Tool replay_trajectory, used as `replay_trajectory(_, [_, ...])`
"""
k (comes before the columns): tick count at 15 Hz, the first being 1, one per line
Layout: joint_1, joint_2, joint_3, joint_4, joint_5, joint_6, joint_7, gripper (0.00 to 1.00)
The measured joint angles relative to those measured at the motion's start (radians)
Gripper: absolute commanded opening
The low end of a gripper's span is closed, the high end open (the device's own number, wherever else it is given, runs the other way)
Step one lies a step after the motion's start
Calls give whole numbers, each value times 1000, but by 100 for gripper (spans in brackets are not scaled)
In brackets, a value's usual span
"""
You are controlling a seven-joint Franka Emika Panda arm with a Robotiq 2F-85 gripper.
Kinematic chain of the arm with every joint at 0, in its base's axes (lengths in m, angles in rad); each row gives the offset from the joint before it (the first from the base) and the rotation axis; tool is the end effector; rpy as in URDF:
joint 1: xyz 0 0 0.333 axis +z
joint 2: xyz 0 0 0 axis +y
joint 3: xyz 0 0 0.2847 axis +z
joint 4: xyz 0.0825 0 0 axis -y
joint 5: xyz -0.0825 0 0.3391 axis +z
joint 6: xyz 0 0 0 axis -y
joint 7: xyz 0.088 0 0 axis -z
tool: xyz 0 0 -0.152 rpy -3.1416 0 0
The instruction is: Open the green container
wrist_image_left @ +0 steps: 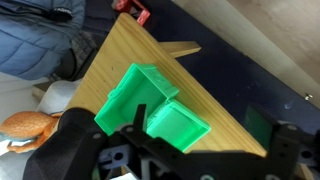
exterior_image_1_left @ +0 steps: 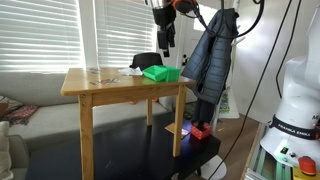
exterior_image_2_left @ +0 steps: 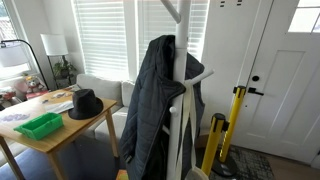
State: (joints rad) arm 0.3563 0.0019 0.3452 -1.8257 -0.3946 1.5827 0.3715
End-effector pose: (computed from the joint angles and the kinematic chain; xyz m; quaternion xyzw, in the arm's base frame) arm 0.4068 0.2676 0.4536 0.9558 0.1858 -0.0038 0.2279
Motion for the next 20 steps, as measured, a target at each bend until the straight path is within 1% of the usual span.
replay_trajectory(5, [-64,-130,-68,-38,252,70,-63,100])
replay_trajectory(8, [-100,-193,-106,-77,342,90,-69,100])
replay_trajectory(11, [-128,-245,-126,-128,374,114,-68,100])
replay_trajectory(17, [-150,-351,-135,-269,366,243,-94,100])
replay_trajectory(20, [-152,-367,-135,-290,366,255,-98,100])
